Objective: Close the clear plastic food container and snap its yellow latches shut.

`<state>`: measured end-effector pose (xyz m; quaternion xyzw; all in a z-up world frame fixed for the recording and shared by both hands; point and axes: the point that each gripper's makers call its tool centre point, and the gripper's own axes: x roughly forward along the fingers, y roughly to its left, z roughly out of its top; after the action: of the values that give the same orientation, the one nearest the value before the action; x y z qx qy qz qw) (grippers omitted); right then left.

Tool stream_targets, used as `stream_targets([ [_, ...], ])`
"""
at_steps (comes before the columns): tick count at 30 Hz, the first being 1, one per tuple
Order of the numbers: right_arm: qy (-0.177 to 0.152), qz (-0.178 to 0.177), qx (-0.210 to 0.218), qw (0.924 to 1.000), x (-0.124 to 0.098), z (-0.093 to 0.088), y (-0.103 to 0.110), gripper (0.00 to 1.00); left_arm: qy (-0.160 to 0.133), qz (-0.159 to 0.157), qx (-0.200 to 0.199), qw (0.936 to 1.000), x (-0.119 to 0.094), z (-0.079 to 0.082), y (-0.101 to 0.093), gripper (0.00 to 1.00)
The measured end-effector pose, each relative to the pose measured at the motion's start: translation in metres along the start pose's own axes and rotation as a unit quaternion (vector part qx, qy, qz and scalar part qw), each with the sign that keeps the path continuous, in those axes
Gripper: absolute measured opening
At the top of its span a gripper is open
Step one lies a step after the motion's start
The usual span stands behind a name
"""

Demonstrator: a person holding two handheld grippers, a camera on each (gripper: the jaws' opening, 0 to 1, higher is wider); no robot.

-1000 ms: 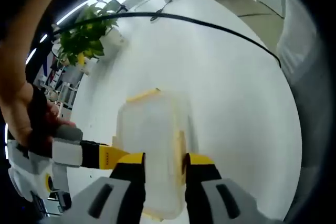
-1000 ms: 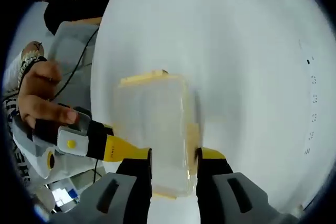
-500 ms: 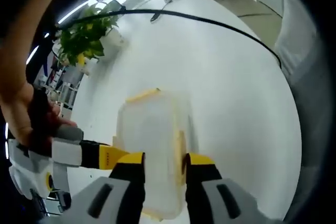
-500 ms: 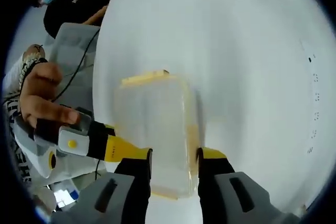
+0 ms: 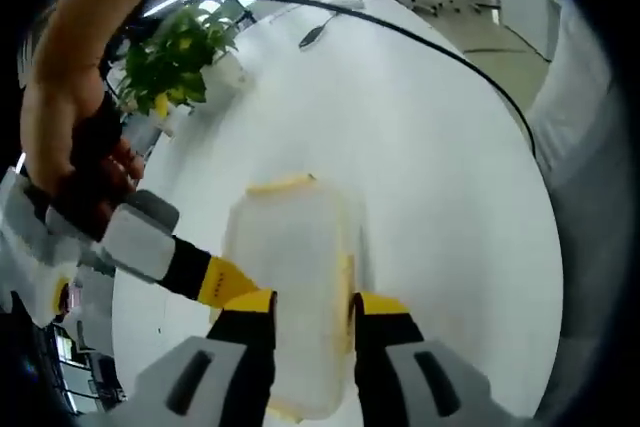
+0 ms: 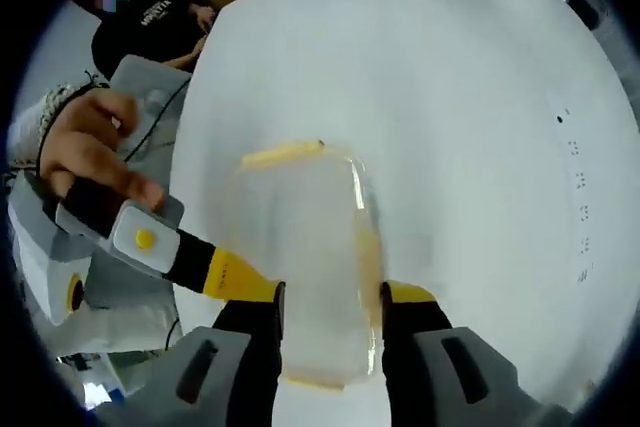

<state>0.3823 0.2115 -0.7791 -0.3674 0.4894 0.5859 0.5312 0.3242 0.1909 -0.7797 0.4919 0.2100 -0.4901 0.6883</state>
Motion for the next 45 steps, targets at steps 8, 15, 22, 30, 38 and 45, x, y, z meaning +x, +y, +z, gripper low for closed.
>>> stream_targets([
  [8,-0.074,-0.112,-0.002,0.991,-0.011,-0.01,-0.008,0.52,-0.037,0.034,-0.069,0.9963,-0.005,-0.001,0.0,0.23],
  [15,-0.18,-0.178,0.063,0.9653,-0.035,-0.017,-0.019,0.52,-0.098,0.073,-0.156,0.9801,-0.017,0.007,0.015,0.38],
  [22,-0.218,-0.211,0.086,0.949,-0.045,-0.032,-0.008,0.52,-0.115,0.099,-0.204,0.9671,-0.031,-0.004,0.03,0.51],
  [30,-0.268,-0.23,0.097,0.9305,-0.047,-0.042,0.007,0.61,-0.168,0.139,-0.302,0.928,-0.047,-0.017,0.047,0.8],
  [38,-0.345,-0.212,0.133,0.9047,-0.032,-0.052,0.028,0.74,-0.149,0.13,-0.385,0.9013,-0.035,-0.054,0.032,0.88],
  [45,-0.357,-0.215,0.163,0.8943,-0.002,-0.069,0.04,0.98,-0.124,0.116,-0.4,0.9008,-0.022,-0.064,0.017,0.85],
])
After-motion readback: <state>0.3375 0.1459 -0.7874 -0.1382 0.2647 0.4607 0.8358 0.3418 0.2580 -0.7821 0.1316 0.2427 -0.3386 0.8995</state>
